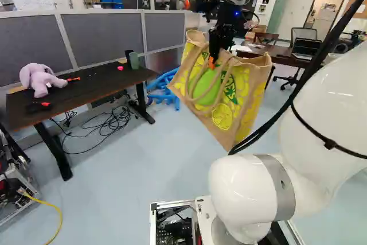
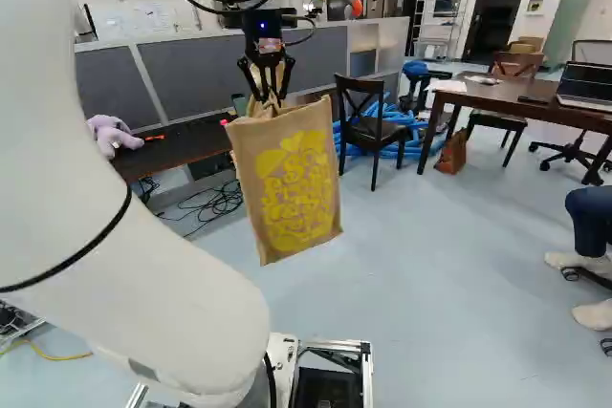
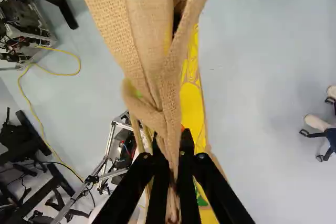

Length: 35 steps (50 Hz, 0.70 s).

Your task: Pick up the bag on the ground and place it on the table

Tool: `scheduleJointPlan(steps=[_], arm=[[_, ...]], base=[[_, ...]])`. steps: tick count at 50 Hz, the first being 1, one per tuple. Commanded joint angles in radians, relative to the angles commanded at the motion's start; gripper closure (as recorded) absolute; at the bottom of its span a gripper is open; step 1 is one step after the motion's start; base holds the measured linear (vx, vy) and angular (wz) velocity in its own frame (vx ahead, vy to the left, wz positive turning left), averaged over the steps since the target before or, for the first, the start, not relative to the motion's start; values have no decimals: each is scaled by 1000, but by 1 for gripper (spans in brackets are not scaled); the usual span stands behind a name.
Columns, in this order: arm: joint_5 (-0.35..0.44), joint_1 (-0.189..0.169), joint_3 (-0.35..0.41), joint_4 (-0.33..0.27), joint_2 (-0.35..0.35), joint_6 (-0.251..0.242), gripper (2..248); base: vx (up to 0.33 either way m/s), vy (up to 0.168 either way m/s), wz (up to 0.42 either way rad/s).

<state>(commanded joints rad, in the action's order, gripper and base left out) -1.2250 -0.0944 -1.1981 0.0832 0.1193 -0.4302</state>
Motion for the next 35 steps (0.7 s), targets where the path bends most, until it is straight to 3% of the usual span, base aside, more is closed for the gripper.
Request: scheduleJointPlan(steps=[35], arm=[[0,0,0,0,0,0,228]], base=[[57,-16,2]])
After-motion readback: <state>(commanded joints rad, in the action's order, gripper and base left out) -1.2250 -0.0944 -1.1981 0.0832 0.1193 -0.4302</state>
